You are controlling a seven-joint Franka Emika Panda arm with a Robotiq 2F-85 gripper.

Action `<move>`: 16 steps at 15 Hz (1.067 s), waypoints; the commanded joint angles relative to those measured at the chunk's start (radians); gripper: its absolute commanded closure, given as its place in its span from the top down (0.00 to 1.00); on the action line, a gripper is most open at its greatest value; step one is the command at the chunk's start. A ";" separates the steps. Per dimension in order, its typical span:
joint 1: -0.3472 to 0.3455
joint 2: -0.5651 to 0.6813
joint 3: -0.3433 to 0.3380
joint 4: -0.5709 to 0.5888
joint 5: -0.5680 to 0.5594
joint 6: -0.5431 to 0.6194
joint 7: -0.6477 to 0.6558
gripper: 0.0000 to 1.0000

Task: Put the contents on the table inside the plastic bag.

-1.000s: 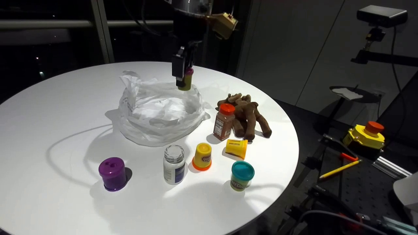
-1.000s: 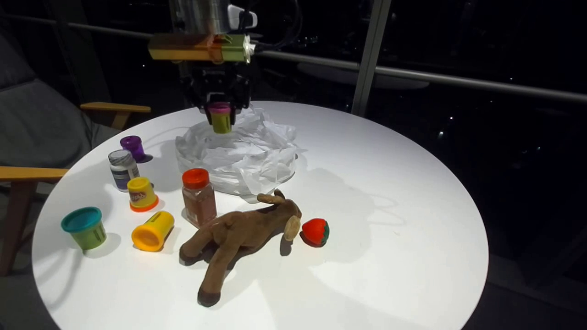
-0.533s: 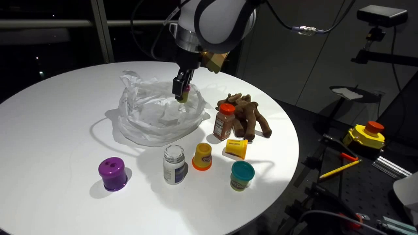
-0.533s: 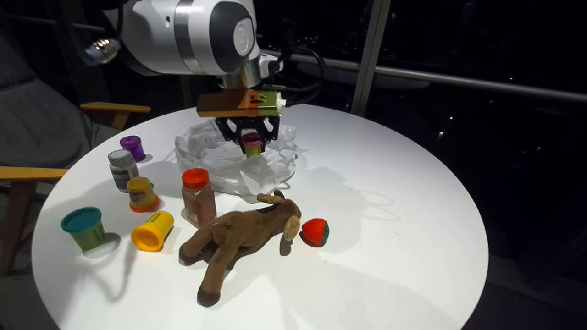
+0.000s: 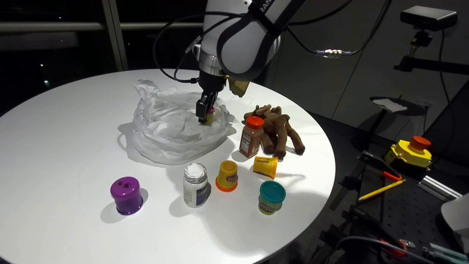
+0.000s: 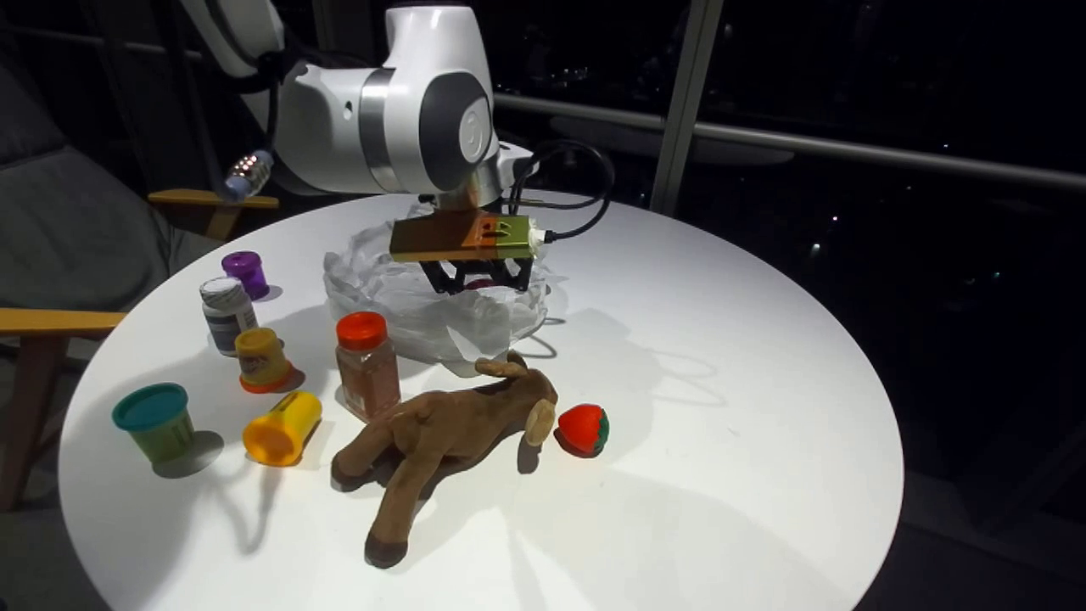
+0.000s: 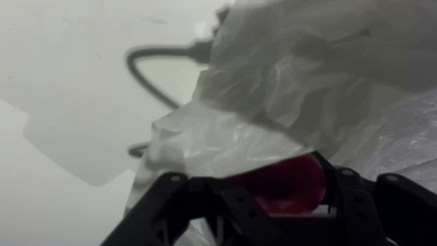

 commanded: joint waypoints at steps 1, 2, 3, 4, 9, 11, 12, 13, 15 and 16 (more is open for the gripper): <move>0.009 -0.067 0.017 -0.027 -0.002 0.008 0.026 0.82; 0.027 -0.108 0.010 -0.050 -0.008 -0.009 0.042 0.92; 0.043 -0.154 0.008 -0.075 -0.011 -0.023 0.058 0.99; 0.069 -0.188 -0.002 -0.090 -0.014 -0.039 0.090 1.00; 0.075 -0.346 0.157 -0.147 0.113 -0.262 0.128 1.00; 0.089 -0.352 0.216 -0.133 0.169 -0.357 0.131 0.99; 0.104 -0.350 0.235 -0.130 0.182 -0.385 0.142 1.00; 0.120 -0.342 0.251 -0.127 0.190 -0.401 0.156 1.00; 0.162 -0.301 0.267 -0.111 0.164 -0.389 0.182 1.00; 0.178 -0.284 0.276 -0.110 0.158 -0.367 0.179 1.00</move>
